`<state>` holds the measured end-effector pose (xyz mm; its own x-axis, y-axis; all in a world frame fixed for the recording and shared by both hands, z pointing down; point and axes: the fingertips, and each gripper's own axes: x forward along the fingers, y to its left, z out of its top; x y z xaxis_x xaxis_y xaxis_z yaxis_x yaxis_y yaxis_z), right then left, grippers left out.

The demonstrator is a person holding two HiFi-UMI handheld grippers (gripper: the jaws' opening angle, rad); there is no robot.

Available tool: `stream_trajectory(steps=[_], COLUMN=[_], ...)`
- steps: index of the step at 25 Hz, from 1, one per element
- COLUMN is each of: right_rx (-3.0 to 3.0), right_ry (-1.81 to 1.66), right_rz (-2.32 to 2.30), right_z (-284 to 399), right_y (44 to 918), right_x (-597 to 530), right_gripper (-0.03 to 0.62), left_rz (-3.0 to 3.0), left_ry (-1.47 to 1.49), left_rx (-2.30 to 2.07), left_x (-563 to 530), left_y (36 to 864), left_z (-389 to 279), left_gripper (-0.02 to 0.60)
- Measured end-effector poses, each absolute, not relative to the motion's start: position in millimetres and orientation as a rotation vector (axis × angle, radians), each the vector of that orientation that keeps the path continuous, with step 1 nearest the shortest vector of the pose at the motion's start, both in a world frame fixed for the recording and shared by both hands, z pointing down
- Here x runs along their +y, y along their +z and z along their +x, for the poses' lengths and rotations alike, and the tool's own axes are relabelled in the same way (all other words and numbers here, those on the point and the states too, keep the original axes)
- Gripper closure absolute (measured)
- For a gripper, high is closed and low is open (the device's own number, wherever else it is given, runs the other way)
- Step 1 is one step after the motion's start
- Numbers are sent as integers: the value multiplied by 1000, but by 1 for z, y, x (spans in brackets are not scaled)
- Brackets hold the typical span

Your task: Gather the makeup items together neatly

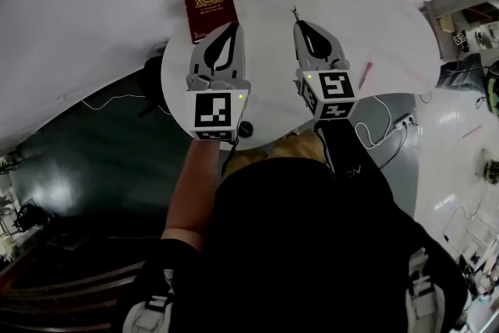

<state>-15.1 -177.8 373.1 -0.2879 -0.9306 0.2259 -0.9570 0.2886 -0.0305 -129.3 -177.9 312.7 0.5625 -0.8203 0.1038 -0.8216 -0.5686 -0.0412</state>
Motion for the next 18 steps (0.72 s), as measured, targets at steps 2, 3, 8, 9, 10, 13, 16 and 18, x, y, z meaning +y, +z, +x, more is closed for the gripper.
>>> stream_trajectory(steps=[2,3,8,9,10,13,16,18], right_rx=[-2357,-2337,-2211,-2185,-2160,-2079,-1992,-1951], right_ry=[322,385,611,633,649,688,743,782], right_rz=[1753,1740,1632,1608,1586,1547,1542,1546], right_z=[-14,-14,-22,-23,-25,-24,-18,-16], right_y=[391,407,504,522,538,580,608,620], right_x=[-188,-192,-200,-199,-198,-200,-204,-205], right_gripper=[579,579,578,578,579,578,577,577], left_rz=[2779,2783,2745,2740,2732,2686,2655,2646], left_ry=[202,226,269,263,259,257,355,383], left_rx=[-1491,-1515,-1558,-1562,-1568,-1580,-1618,-1635], left_x=[-181,-182,-188,-189,-189,-189,-189,-189], left_y=[316,318,330,333,335,343,354,358], left_z=[-131,-133,-140,-141,-143,-147,-156,-160], left_gripper=[571,572,571,572,571,571,571,572])
